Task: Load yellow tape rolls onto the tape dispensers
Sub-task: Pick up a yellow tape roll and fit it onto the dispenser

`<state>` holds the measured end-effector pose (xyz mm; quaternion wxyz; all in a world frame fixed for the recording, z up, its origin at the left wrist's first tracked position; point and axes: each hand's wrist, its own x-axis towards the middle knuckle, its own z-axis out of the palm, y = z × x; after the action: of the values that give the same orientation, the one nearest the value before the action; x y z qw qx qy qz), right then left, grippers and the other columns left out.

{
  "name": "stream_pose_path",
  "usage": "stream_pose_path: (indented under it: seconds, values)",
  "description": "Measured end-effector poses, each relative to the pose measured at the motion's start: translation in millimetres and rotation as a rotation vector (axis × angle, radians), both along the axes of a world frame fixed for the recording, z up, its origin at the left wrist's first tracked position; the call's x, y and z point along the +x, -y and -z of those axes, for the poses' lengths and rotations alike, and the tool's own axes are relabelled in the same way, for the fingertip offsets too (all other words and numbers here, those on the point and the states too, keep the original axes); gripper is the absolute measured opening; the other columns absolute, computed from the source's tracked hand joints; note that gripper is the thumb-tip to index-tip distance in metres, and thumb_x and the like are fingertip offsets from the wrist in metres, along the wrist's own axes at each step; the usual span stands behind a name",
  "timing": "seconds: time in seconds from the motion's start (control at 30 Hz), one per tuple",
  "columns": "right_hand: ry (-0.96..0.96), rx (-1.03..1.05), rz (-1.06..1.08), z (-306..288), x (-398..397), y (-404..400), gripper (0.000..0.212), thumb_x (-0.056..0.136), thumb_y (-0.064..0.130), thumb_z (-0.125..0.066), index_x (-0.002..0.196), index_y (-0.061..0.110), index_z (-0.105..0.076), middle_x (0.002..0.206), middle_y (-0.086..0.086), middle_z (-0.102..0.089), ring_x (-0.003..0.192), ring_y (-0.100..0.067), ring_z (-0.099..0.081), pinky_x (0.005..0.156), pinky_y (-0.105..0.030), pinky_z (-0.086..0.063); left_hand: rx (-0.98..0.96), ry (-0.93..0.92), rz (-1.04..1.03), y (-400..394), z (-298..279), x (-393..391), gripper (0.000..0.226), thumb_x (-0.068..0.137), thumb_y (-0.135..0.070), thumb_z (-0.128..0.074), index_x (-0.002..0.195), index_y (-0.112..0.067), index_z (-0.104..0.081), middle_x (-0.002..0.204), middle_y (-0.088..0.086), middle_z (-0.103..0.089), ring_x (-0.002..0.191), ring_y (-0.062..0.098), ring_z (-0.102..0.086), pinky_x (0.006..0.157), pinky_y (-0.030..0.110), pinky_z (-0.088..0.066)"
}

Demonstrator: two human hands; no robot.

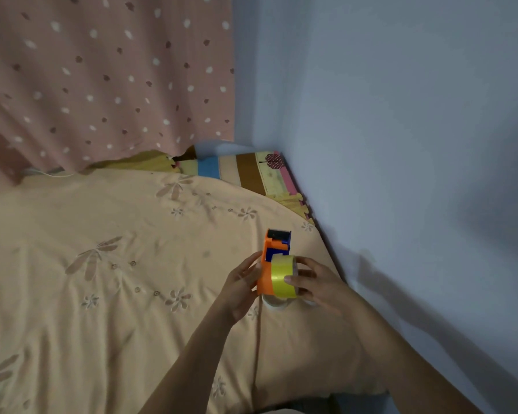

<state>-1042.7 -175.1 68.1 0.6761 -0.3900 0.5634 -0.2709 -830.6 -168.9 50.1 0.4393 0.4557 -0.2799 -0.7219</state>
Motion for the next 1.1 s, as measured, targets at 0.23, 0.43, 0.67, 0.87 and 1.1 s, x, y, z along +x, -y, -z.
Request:
stream_pose_path:
  seconds: [0.23,0.43,0.67,0.87,1.1]
  values:
    - [0.065,0.01,0.058,-1.6,12.6,3.2,0.086,0.066,0.032,-0.091,0.14,0.022,-0.048,0.128,-0.012,-0.064,0.111,-0.034,-0.07,0.097,-0.049,-0.057,0.043,-0.096,-0.021,-6.9,-3.0,-17.2,0.037,0.102,0.001,-0.044,0.135,-0.001,-0.06,0.13,0.025,-0.066,0.111,0.033,-0.068,0.098,0.041,-0.057]
    - [-0.042,0.021,0.068,-9.1,24.9,9.2,0.074,0.074,0.033,-0.088,0.137,0.024,-0.051,0.128,-0.006,-0.063,0.116,-0.03,-0.065,0.097,-0.047,-0.057,0.092,-0.199,0.065,-12.6,-4.7,-21.3,0.053,0.104,-0.042,-0.04,0.142,-0.007,-0.055,0.142,0.021,-0.06,0.135,0.031,-0.055,0.113,0.042,-0.044]
    - [-0.165,0.091,0.094,-12.5,41.9,9.3,0.082,0.057,0.067,-0.081,0.121,0.021,-0.058,0.111,-0.011,-0.072,0.093,-0.03,-0.076,0.084,-0.046,-0.063,-0.108,-0.031,0.108,-14.1,4.7,-11.8,0.047,0.087,-0.036,-0.077,0.128,-0.015,-0.068,0.128,0.015,-0.071,0.12,0.029,-0.067,0.094,0.03,-0.056]
    - [-0.297,0.324,0.128,-21.9,60.8,16.2,0.091,0.073,0.084,-0.053,0.124,0.01,-0.047,0.105,-0.021,-0.07,0.071,-0.037,-0.077,0.067,-0.042,-0.065,-0.172,0.148,0.049,-13.8,5.7,-11.7,0.037,0.072,-0.023,-0.09,0.106,-0.015,-0.079,0.103,0.013,-0.08,0.094,0.027,-0.077,0.075,0.026,-0.06]
    - [-0.7,0.058,0.266,-14.4,55.8,14.1,0.079,0.091,0.074,-0.032,0.112,0.004,-0.062,0.101,-0.013,-0.072,0.08,-0.025,-0.067,0.072,-0.036,-0.057,-0.061,0.082,-0.169,-9.7,11.1,-3.8,0.039,0.073,-0.02,-0.081,0.111,-0.013,-0.075,0.102,0.008,-0.079,0.093,0.02,-0.074,0.078,0.028,-0.059]
